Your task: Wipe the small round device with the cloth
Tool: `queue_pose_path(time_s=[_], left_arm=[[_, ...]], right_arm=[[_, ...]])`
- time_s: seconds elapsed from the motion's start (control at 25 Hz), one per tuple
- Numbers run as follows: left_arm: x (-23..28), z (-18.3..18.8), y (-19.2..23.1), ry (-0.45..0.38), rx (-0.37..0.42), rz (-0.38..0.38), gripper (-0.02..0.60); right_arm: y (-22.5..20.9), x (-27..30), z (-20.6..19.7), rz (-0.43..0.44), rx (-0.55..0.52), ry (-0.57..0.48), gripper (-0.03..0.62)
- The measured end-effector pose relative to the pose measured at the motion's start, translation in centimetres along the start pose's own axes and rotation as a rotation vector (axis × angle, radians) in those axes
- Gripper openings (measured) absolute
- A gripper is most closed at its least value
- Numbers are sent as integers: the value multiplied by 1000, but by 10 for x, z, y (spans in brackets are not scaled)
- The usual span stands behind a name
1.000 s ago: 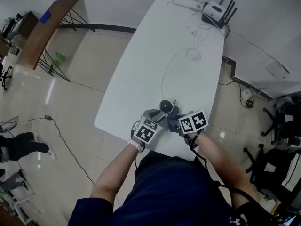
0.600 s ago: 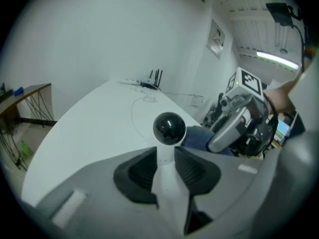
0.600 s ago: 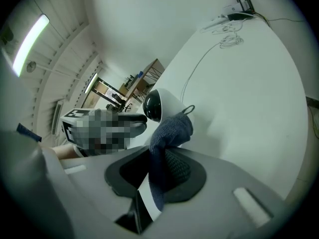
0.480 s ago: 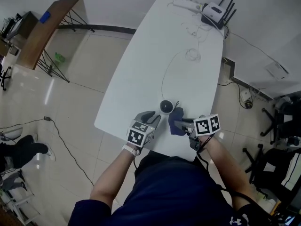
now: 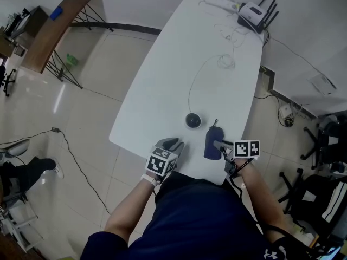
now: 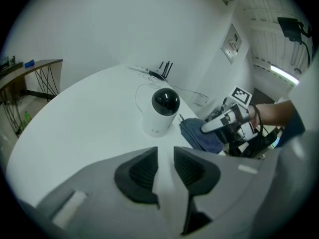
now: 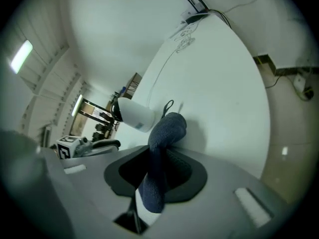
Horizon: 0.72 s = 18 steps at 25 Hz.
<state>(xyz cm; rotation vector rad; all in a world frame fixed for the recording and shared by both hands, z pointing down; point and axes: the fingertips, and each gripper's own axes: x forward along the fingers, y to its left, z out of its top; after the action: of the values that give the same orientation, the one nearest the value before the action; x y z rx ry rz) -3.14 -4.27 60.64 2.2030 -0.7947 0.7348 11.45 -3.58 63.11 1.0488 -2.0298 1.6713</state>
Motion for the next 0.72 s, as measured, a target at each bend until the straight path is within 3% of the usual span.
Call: queue_pose_path(time_s=[0.12,0.24,0.32,0.4,0.56,0.64,0.72], left_arm=[[-1,0,-5,0,-3,-9,97],[3,3,-9,-10,12,-12,97],[5,4,-14,-12,22,-18,97],[5,7,-21,-18,29,-32,97],[-1,15,-32,-52,30,-54,97],[-6,20,-34,-76,32,-60,97],[-10,25,-38,-106,28,-76,97]], right_arm=[[-26,-1,-2,-217,-148,34,119],[-46,-5,0,-457,-413,76,175],[-45,-6,6,-553,-586,85,190],[-35,-9,11,-579,-645,62,190],[-10,-35,31,-578,-663,-54,170],[11,-49,47,-540,-664,-147,148],[38,-55,59,-436,-624,-226,99]])
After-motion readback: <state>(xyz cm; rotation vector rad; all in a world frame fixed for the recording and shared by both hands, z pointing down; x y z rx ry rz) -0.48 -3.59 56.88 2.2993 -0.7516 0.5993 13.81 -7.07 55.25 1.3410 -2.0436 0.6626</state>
